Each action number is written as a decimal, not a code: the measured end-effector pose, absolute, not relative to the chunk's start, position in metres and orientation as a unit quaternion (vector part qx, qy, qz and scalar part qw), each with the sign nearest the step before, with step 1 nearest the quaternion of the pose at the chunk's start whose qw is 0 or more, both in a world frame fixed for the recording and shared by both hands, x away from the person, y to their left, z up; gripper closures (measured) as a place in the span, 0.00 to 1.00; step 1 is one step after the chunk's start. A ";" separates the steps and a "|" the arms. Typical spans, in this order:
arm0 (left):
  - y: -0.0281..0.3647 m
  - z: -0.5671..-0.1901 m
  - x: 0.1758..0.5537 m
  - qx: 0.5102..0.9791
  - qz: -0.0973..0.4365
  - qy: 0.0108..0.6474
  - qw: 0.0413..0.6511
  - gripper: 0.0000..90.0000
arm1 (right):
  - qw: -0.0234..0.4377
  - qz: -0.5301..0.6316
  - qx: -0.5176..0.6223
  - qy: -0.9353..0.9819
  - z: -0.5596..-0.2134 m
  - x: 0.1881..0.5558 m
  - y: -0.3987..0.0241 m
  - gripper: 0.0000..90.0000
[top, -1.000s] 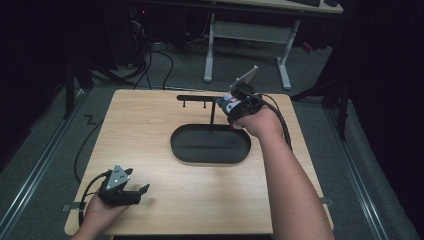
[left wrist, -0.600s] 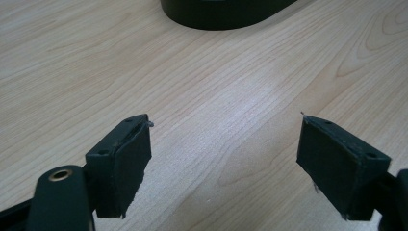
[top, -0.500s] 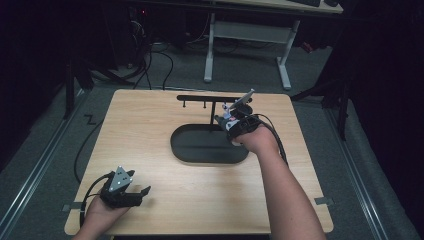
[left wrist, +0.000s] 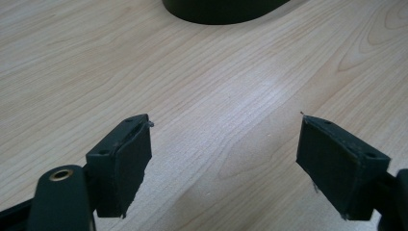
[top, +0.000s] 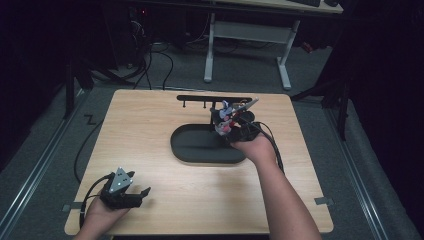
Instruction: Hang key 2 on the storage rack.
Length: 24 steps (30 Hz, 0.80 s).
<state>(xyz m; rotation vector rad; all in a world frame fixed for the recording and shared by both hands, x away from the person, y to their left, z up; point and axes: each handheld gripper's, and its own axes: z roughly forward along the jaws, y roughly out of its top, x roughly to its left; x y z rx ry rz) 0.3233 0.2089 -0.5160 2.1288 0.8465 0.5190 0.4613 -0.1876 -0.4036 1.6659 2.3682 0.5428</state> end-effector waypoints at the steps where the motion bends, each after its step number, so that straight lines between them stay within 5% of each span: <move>1: 0.208 -0.516 0.323 0.837 0.204 0.330 0.385 0.22 | 0.098 0.185 0.563 0.800 -0.405 0.456 -0.191 0.26; 24: 0.196 -0.519 0.321 0.824 0.164 0.343 0.419 0.22 | 0.226 0.372 0.495 0.752 -0.516 0.297 -0.255 0.14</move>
